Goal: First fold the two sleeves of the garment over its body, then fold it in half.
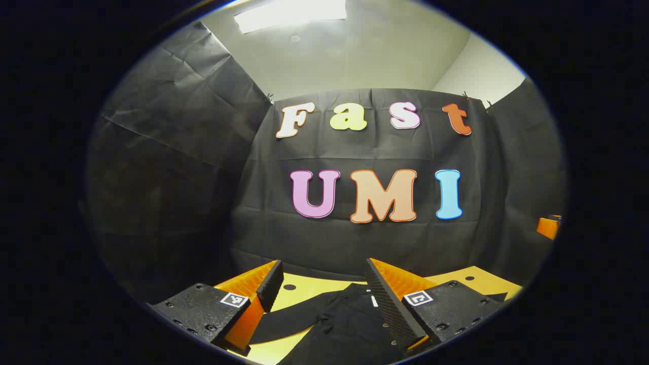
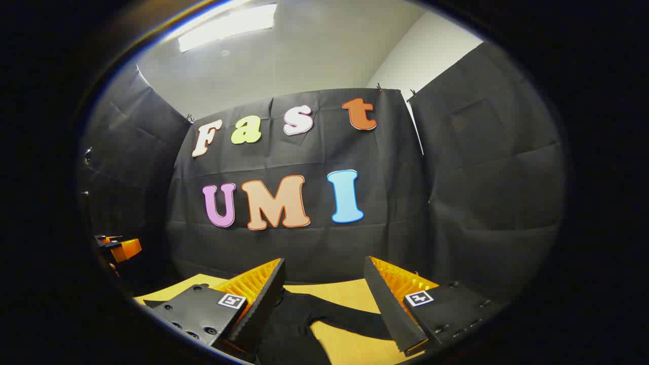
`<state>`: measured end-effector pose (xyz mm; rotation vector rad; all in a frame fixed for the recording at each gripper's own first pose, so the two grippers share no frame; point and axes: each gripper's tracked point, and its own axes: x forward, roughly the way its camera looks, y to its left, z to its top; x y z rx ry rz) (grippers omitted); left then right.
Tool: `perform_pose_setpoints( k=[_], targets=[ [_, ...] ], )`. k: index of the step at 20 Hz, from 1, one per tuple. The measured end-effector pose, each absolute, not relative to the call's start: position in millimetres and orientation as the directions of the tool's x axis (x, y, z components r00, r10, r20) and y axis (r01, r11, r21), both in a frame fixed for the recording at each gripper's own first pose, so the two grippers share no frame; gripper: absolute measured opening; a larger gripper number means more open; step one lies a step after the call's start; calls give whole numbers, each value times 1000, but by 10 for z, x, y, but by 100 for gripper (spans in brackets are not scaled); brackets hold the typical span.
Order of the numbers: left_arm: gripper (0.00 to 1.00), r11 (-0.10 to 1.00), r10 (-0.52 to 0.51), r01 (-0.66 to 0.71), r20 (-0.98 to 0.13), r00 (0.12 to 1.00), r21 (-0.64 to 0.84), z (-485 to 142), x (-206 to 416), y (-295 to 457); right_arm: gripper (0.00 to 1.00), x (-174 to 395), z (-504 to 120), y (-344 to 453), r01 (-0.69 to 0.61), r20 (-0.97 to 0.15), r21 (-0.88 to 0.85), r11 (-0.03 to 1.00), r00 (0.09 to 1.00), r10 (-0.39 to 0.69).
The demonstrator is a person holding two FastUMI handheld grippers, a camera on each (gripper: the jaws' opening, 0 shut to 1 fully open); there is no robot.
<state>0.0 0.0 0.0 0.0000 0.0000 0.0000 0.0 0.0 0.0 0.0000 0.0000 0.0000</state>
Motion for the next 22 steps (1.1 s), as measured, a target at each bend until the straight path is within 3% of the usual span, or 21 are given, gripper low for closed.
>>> perform_pose_setpoints(
  k=[5,22],
  targets=[
    [97,999,-45,45,10,999,24,13,6,-169,96,67,-31,-14,1,-8,9,1000,1000,-1],
    [97,998,-37,37,-3,999,42,-29,85,-313,98,266,-174,-122,18,-41,20,1000,999,-17]
  ],
)
